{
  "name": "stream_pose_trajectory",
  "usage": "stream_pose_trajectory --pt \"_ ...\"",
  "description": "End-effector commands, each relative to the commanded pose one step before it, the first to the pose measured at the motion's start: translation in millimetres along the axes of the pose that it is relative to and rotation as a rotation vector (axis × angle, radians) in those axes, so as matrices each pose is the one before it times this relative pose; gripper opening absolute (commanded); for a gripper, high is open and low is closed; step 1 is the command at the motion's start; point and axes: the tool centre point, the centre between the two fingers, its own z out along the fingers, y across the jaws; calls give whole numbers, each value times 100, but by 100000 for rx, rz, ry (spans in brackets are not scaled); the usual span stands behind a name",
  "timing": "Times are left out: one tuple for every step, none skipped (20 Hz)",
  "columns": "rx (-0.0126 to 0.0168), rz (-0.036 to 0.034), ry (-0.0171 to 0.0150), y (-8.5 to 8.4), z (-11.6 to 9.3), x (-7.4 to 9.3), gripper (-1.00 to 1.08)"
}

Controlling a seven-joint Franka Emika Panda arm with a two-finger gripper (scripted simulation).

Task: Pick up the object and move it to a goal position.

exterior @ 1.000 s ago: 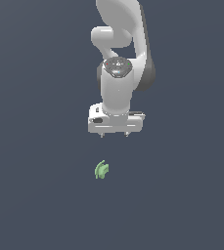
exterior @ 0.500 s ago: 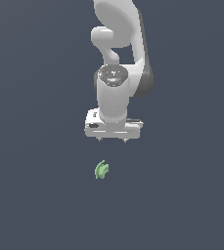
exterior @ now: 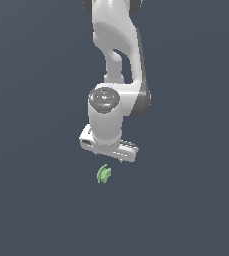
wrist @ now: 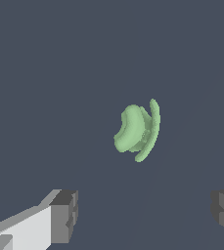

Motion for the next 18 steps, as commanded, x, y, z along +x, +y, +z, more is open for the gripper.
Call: stream_pose_trajectory --pt "4 7137 -130 384 1013 1303 100" --pt "-14 2513 -33 105 370 456 100" --pt "-21 2350 -26 91 352 423 100" --pt "-26 2187 -20 77 333 390 100" --pt "-30 2025 -15 64 313 357 100" --pt "-32 1867 -10 54 293 326 100" --pt "-33 1709 -6 45 272 296 100" --pt "-33 1554 -3 37 250 266 100" --pt "-32 1401 -1 31 227 238 100" --pt "-31 1250 1 26 205 211 100" --pt "-28 1099 2 20 181 184 100" --pt "-26 950 3 16 158 158 100" --pt "-22 802 3 13 134 132 100" --pt "-19 655 3 10 110 107 100" --pt "-15 507 3 6 86 83 100" --pt "-11 365 2 6 61 60 100" --pt "-7 218 1 3 37 36 100" --pt "-2 69 0 -1 12 11 100"
